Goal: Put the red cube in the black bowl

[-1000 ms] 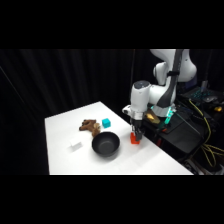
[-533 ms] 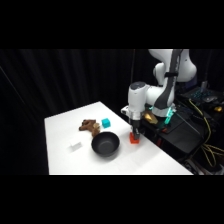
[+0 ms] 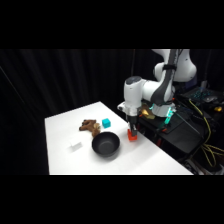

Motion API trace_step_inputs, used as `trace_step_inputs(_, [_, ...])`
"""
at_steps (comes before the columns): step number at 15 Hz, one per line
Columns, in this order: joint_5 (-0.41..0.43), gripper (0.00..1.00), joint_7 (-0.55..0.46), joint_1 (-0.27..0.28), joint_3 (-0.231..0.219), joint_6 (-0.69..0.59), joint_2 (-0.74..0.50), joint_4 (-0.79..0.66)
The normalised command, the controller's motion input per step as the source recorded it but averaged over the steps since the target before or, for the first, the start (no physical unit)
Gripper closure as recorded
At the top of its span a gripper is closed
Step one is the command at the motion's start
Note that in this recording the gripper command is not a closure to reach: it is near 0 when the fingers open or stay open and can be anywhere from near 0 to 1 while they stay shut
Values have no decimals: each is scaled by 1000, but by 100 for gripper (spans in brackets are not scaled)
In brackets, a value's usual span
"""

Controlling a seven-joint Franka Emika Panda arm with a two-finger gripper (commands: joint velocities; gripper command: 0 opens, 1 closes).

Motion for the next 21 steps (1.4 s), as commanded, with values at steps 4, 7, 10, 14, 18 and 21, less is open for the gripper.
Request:
trace_step_inputs(4, [-196,100,52,-101,59,-531,-440,100])
trace_step_inputs(7, [-197,100,10,-149,128,-380,-245,185])
trace_step_inputs(10, [-351,100,75,-165,114,-276,-4,333])
trace_step_inputs(14, [-223,100,-52,-139,53,-120,157,397])
trace_step_inputs(18, [-7,100,-246,-90,-6,-41,239,406])
trace_step_inputs(21, [159,100,-389,-50,-25,23,288,402])
